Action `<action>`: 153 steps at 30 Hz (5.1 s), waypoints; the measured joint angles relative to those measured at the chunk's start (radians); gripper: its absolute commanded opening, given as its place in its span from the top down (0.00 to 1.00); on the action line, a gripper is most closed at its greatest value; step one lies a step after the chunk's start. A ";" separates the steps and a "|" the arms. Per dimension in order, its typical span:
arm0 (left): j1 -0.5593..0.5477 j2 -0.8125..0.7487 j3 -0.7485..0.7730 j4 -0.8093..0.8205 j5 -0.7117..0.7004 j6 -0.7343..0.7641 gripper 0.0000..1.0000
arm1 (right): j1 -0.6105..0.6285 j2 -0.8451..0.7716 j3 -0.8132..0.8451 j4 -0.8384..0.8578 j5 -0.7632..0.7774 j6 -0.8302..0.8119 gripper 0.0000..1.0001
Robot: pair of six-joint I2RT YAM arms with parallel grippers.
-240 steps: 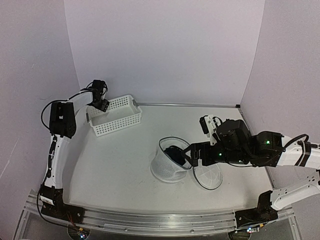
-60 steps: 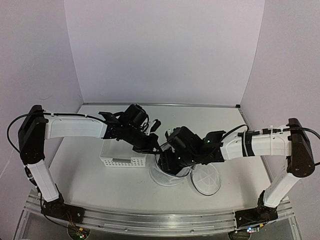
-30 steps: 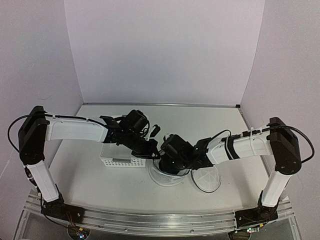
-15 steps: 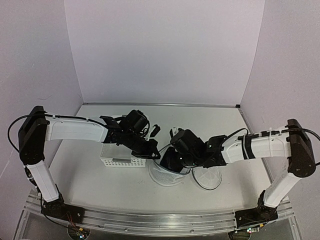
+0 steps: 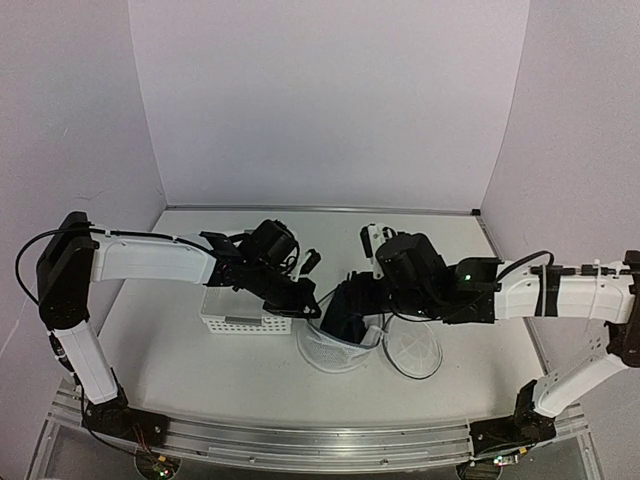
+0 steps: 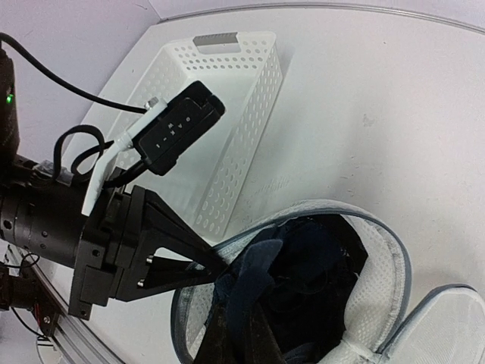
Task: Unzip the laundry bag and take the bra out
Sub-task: Pick up the bra from the laundry bag, then place the bra in the bin, then hold the laundry bag at the center of the board.
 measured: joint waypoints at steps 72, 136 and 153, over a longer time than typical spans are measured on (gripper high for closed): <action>-0.021 -0.358 -0.039 0.003 -0.341 0.004 0.48 | 0.000 0.024 0.646 0.000 0.195 -0.354 1.00; -0.023 -1.008 -0.354 -0.117 -0.818 -0.043 0.32 | -0.047 1.004 1.183 -0.111 -0.062 -0.198 0.56; -0.023 -0.842 -0.346 -0.113 -0.784 -0.044 0.32 | -0.047 0.586 0.859 -0.054 -0.115 -0.178 0.40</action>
